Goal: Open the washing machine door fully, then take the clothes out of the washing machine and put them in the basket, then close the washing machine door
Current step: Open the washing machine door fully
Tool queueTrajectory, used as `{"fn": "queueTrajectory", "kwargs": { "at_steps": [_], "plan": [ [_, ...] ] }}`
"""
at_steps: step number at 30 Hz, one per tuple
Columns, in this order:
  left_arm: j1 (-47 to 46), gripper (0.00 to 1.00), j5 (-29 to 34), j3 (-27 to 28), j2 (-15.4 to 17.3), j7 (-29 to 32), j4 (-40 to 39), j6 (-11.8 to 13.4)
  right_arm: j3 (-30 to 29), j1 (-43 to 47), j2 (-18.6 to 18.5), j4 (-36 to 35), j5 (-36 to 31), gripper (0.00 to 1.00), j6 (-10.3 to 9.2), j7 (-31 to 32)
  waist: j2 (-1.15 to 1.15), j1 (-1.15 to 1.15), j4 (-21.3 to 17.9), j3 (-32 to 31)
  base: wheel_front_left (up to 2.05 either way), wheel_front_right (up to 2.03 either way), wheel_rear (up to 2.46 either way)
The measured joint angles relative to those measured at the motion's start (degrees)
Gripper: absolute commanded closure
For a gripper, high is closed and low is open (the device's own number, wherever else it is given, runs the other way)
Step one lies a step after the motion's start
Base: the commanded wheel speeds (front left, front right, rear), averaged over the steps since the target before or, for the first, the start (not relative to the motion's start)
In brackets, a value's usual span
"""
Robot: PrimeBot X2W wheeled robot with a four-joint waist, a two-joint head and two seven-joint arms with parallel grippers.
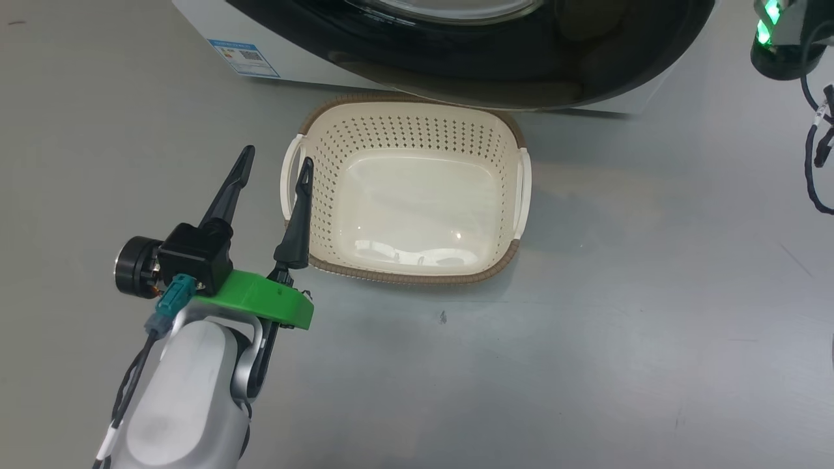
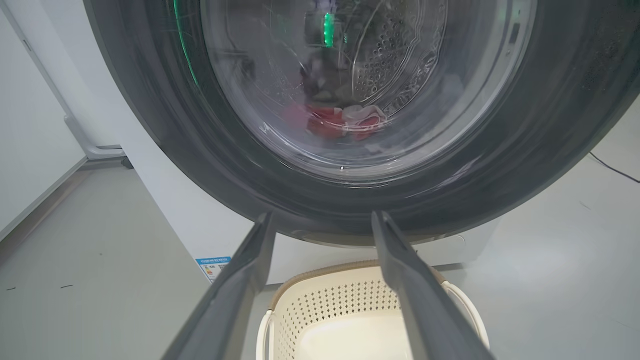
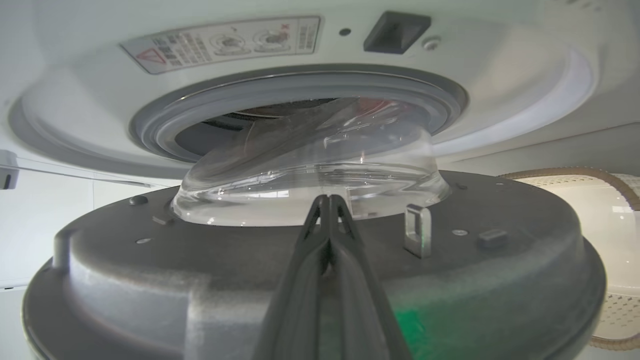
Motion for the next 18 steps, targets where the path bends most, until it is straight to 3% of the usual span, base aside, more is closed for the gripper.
{"fn": "queueTrajectory", "kwargs": {
  "at_steps": [18],
  "plan": [
    [1.75,0.0,0.97,0.6,0.0,0.0,1.36,0.18,1.63,8.84,3.27,-0.58,3.38,1.0,4.27,6.58,0.0,-0.01,-2.08,-4.68,0.0,0.0,0.0]
  ]
}}
